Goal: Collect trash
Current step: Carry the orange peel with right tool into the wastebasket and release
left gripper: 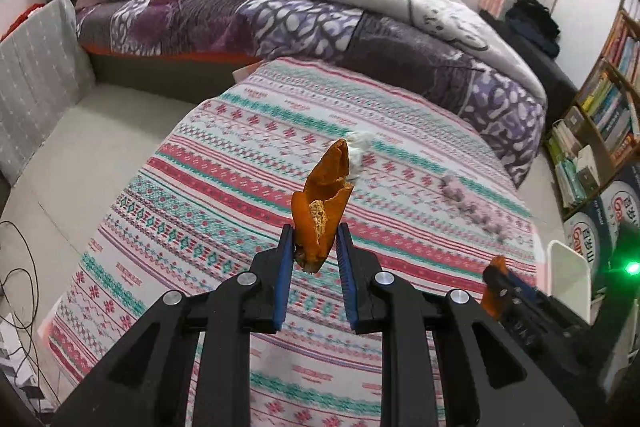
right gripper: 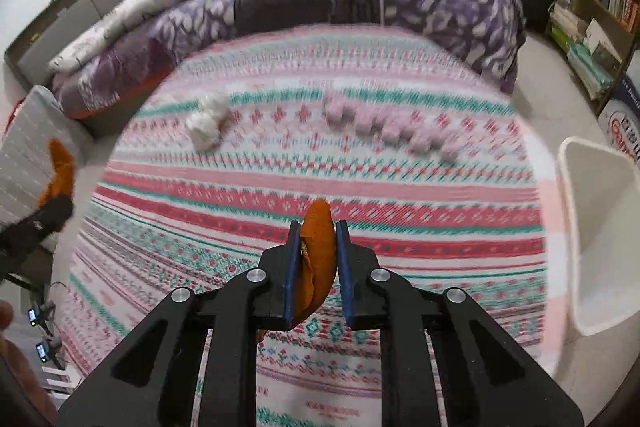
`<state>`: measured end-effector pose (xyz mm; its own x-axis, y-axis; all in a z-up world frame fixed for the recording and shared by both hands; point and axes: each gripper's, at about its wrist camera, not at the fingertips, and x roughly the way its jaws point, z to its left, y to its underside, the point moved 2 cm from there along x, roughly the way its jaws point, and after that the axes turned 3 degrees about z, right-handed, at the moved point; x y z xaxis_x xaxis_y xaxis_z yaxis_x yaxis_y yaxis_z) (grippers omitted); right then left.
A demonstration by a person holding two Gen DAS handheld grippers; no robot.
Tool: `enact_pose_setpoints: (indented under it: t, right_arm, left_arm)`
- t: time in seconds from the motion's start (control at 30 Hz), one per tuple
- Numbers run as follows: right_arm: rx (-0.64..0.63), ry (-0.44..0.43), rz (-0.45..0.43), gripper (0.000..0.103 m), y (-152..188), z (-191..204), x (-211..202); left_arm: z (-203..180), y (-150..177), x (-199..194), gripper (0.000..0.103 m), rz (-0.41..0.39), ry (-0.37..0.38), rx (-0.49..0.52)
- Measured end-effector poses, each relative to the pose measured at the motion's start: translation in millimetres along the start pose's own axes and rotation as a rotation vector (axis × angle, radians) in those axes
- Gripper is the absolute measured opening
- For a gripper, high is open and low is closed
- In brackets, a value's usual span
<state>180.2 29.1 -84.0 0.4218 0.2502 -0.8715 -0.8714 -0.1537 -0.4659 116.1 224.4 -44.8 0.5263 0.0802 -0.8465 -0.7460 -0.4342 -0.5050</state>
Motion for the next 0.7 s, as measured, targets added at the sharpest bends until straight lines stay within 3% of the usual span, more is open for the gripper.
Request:
enact_pose_setpoints:
  t: [0.33, 0.7]
  right_arm:
    - [0.079, 0.035, -0.106, 0.016, -9.1, -67.4, -48.5]
    - [0.246, 0.085, -0.168, 0.017, -14.3, -147.7, -72.1]
  left_arm:
    - [-63.8, 18.5, -23.3, 0.022, -0.058, 0.037, 0.098]
    - [-113.3, 29.4, -15.0, 0.022, -0.097, 0.045, 0.188]
